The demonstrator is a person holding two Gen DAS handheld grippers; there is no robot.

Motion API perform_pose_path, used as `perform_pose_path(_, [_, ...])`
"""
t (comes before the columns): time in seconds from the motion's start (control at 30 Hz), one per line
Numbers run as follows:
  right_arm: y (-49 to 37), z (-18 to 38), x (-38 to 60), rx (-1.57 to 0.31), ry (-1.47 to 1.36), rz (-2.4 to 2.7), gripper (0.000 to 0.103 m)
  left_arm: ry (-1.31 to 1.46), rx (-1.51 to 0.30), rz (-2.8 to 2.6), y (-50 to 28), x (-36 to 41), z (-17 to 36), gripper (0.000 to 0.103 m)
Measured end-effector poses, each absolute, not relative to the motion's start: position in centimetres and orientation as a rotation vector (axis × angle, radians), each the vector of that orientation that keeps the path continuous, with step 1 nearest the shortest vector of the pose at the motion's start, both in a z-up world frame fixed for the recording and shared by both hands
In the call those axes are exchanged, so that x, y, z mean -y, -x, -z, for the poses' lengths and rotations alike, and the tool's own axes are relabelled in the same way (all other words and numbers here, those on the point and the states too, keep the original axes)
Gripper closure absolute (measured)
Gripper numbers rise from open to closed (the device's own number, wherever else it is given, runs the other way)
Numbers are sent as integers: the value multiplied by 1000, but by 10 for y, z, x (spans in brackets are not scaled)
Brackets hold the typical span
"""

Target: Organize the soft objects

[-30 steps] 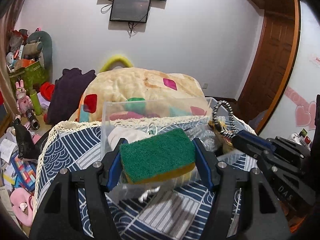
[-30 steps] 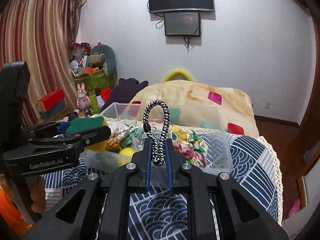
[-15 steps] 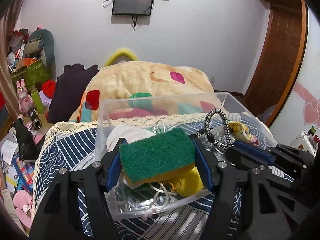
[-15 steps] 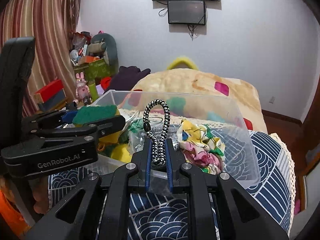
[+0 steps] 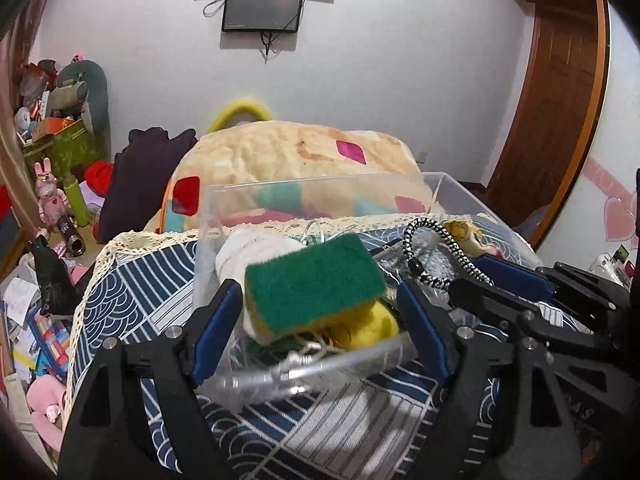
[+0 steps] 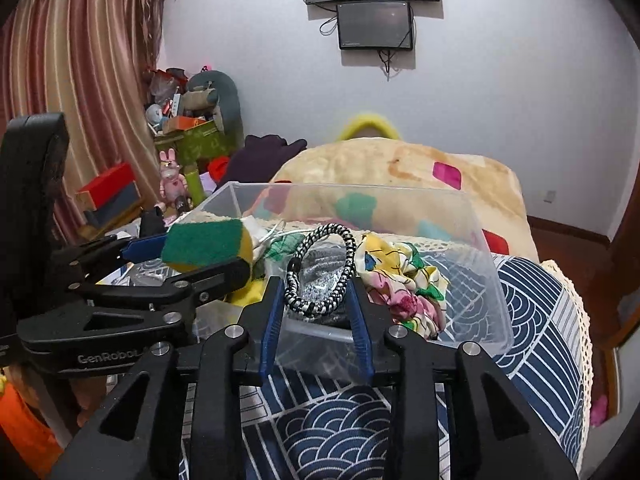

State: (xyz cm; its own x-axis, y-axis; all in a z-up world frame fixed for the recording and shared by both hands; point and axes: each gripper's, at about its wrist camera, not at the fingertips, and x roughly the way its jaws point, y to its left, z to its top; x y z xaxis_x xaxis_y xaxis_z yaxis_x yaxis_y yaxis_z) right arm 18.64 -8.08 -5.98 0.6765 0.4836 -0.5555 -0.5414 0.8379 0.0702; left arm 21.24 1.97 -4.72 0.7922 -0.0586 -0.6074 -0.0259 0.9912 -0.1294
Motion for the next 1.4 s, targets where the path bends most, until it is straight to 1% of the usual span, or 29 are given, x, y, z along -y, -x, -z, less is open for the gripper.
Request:
perform_pose_path(0.2, [-182,58,86,-589,99,-575,73,168,-636,41,-194,-23,41,21])
perform_pose_path(0.23, [-181,58,86,-588,106,-570,71,171,-633,42,-192,-24,40,21])
perform_pose_path(0.27, [-179,58,85,-584,116,-560,64,175,-626,44,-189,-24,37,21])
perform_pose_path(0.3, [-178,57,85,-575,126,-547,61,176,-623,44,-187,-25,36,21])
perform_pose_path(0.33, [-177,57,85,-567,128,-543,54,178,-618,45,-185,-25,34,21])
perform_pose_path(0.37, [-175,56,86,-559,126,-539,52,179,-614,44,-184,-26,33,21])
perform_pose_path(0.67, [-157,34,95,-475,120,-524,51,185,-551,40,-159,-29,13,21])
perform_pose_path(0.9, [-129,8,111,-375,83,-535,51,135,-433,44,-123,-18,-20,21])
perform_pose_path(0.93, [-126,5,114,-364,75,-537,49,129,-421,42,-119,-16,-23,20])
perform_pose_path(0.97, [-123,2,116,-353,67,-539,44,121,-406,39,-114,-15,-27,17])
perform_pose_path(1.03, [-117,-3,120,-329,54,-542,39,119,-382,42,-104,-12,-32,12])
perform_pose_path(1.1, [-110,-7,122,-303,51,-536,36,134,-359,57,-94,-13,-37,10])
perform_pose_path(1.17, [-104,-8,123,-285,54,-530,29,135,-346,59,-88,-12,-41,5])
perform_pose_path(1.23, [-98,-9,125,-265,52,-525,25,132,-333,59,-79,-10,-43,3])
perform_pose_path(1.4, [-86,-10,127,-245,47,-528,22,118,-314,61,-64,-5,-45,1])
